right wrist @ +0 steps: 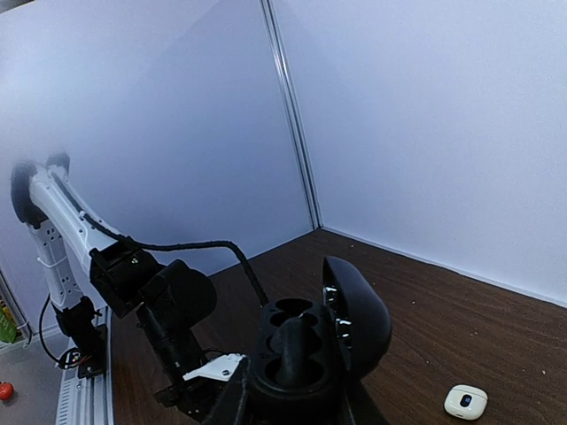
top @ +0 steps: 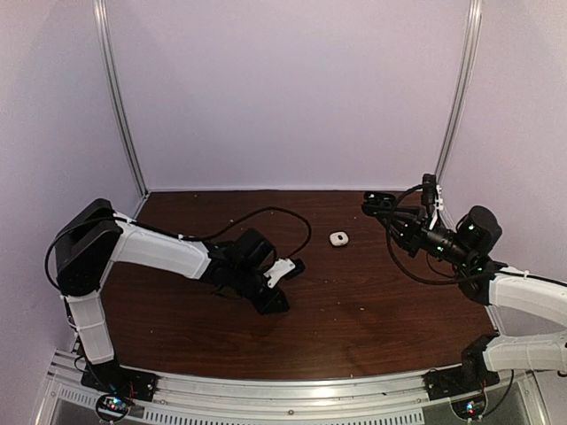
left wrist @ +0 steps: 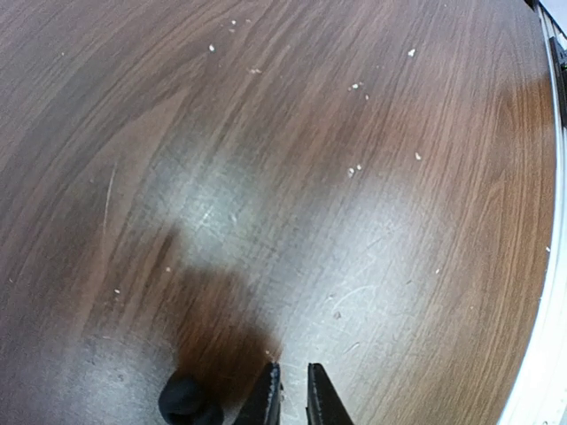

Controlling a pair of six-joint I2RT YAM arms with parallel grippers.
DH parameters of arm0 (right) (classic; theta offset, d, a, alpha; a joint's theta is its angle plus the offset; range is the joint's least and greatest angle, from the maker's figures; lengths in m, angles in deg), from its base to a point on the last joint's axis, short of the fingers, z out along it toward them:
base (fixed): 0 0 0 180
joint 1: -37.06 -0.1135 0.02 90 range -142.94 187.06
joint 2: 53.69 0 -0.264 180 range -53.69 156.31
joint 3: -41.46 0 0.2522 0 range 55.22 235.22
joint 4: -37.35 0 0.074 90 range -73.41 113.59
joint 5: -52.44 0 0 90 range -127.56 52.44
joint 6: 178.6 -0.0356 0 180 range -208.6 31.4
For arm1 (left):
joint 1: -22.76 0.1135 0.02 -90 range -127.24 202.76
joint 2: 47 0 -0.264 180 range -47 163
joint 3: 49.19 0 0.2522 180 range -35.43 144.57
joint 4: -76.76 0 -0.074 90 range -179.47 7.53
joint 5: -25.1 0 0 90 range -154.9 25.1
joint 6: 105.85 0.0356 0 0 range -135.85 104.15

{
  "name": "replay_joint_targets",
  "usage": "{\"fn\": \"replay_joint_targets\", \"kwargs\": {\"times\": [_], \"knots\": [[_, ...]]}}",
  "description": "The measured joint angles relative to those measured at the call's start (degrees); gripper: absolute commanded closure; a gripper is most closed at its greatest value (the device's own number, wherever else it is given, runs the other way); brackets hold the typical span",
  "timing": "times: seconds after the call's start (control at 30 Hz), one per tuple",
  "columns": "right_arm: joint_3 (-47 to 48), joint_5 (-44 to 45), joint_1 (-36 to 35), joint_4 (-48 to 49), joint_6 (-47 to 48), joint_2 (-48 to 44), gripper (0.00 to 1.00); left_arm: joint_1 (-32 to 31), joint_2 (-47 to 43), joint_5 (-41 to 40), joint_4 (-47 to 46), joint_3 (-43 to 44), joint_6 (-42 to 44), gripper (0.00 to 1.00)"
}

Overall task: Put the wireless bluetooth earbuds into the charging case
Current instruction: Move the left earbud to the center of the board, then pick up the left earbud from the center of the board.

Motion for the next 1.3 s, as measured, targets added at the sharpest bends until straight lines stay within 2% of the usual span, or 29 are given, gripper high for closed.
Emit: {"fn": "replay_joint_targets", "kwargs": {"times": [0.13, 0.27, 0.4, 0.57, 0.83, 1.3], "knots": [[0.0, 0.0, 0.0, -0.1, 0.0, -0.2, 1.0, 0.6, -0.9, -0.1, 0.9, 0.2, 1.1, 0.75], [0.0, 0.0, 0.0, -0.2, 0.0, -0.7, 1.0, 1.9, -4.9, -0.1, 1.3, -1.5, 4.0, 0.7], [0.0, 0.0, 0.0, -0.2, 0.0, -0.9, 1.0, 6.2, -8.5, 2.5, -0.3, -4.5, 5.4, 0.73], [0.0, 0.0, 0.0, -0.4, 0.0, -1.3, 1.0, 11.7, -8.7, 3.8, -2.8, -8.7, 4.9, 0.74], [0.0, 0.0, 0.0, -0.8, 0.1, -1.7, 1.0, 10.6, -7.3, 6.2, -6.0, -11.3, 1.9, 0.75], [0.0, 0.0, 0.0, -1.0, 0.1, -1.7, 1.0, 9.0, -3.3, 6.1, -9.7, -11.0, -3.7, 0.79]]}}
